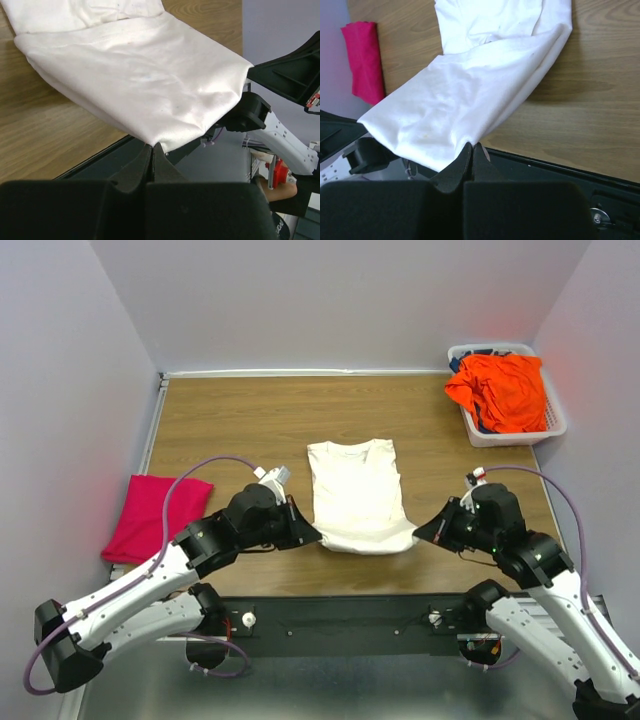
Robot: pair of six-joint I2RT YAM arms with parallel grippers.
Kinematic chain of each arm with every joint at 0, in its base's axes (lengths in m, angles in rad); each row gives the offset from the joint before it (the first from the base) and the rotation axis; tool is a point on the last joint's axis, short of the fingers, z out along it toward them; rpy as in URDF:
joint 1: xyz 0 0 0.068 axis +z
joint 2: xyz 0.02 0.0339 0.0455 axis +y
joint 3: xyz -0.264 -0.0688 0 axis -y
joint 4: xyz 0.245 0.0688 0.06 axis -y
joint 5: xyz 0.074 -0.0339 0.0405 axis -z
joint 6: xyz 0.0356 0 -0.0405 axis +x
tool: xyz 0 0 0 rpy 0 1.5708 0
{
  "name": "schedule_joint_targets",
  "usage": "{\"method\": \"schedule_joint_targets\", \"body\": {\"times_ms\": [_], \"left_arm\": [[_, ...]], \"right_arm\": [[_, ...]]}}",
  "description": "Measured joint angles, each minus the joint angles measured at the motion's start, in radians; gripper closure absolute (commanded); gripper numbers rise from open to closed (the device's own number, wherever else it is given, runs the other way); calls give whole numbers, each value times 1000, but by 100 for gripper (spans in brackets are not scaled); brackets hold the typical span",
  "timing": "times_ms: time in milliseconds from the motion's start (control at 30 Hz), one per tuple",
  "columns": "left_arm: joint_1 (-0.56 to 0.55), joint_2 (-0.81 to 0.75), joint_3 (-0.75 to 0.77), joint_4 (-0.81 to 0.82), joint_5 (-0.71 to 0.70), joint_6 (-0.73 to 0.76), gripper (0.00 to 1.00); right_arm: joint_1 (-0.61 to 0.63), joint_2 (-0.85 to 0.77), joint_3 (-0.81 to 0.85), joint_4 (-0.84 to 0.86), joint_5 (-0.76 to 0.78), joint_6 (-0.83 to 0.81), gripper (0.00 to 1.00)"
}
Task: Fold and stack the t-shirts
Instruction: Fold the tshirt
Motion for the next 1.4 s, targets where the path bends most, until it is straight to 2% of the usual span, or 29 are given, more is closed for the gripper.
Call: {"method": "schedule_joint_targets", "body": {"times_ms": [167,533,700,833,967,1033,1133,1167,1267,1333,1400], "left_arm": [[42,73,48,3,6,32,100],[230,277,134,76,117,153,100],[347,412,224,93,178,226,100],[455,607,372,118,232,296,100],[542,959,692,162,284,372,93],[565,1125,833,204,298,396,90],[593,1345,986,228,331,411,77],[598,1389,1004,229,334,411,74],[612,1463,1021,216,339,412,66],[619,1464,1014,220,340,404,59],[624,1444,1001,239,340,400,57]], "right_arm": [[0,98,49,-5,64,-20,99],[0,367,159,87,175,-69,100],[-2,563,285,143,226,-107,100],[-39,808,492,202,238,-160,100],[-131,1131,736,301,228,-211,100],[-170,1286,852,347,220,-233,95],[-214,1494,979,388,190,-262,68],[-225,1540,1012,394,180,-272,51],[-255,1642,1073,404,154,-299,38],[-271,1658,1078,403,147,-311,36],[-280,1656,1078,406,148,-319,36]]}}
